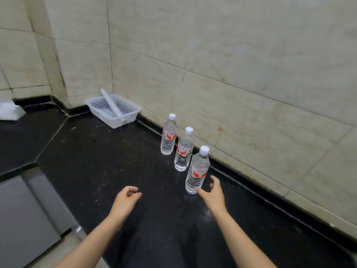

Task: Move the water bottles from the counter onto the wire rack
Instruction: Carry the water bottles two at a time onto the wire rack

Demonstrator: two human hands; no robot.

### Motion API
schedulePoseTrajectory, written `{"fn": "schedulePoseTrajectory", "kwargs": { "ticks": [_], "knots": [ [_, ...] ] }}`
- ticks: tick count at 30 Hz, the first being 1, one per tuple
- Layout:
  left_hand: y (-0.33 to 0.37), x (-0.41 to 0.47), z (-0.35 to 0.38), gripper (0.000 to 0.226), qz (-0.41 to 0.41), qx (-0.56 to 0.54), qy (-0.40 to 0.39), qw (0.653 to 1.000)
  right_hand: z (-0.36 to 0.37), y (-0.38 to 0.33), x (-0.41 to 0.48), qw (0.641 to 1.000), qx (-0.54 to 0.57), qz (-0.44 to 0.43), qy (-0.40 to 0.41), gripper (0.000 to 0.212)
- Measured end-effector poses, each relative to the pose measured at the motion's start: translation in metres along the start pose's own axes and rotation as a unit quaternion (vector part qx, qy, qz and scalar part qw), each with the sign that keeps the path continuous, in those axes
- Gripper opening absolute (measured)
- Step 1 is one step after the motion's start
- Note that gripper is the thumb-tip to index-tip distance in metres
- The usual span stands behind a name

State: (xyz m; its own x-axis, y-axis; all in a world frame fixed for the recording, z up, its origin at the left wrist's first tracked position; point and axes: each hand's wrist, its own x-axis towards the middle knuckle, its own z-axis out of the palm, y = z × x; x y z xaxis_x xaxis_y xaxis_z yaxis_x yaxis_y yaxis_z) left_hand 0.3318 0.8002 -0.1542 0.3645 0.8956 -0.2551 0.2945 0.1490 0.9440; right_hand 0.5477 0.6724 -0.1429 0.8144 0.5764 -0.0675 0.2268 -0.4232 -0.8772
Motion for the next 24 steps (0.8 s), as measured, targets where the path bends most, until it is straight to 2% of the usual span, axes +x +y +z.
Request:
{"fn": "schedulePoseTrajectory", "kwargs": {
  "ticks": [4,9,12,14,18,24],
  "knots": [
    [0.019,0.066,0.005,0.015,0.012,-0.004,-0.063,0.998,0.018,-0.026,0.033,0.997,0.004,0.002,0.075,0.077],
    [0.040,0.138,-0.007,0.021,0.033,-0.005,-0.130,0.991,0.050,-0.051,0.056,0.984,0.004,0.064,0.166,0.098],
    [0.048,0.173,-0.009,0.024,0.046,0.007,-0.170,0.984,0.061,-0.057,0.067,0.968,0.005,0.100,0.229,0.102],
    [0.050,0.188,-0.004,0.027,0.046,0.017,-0.201,0.978,0.064,-0.057,0.072,0.965,0.025,0.107,0.239,0.099],
    [0.053,0.203,0.017,0.035,0.034,0.040,-0.268,0.962,0.063,-0.052,0.070,0.970,0.024,0.108,0.216,0.074],
    [0.058,0.219,0.060,0.058,0.045,0.074,-0.345,0.935,0.065,-0.049,0.071,0.963,-0.007,0.130,0.238,0.072]
  ]
}}
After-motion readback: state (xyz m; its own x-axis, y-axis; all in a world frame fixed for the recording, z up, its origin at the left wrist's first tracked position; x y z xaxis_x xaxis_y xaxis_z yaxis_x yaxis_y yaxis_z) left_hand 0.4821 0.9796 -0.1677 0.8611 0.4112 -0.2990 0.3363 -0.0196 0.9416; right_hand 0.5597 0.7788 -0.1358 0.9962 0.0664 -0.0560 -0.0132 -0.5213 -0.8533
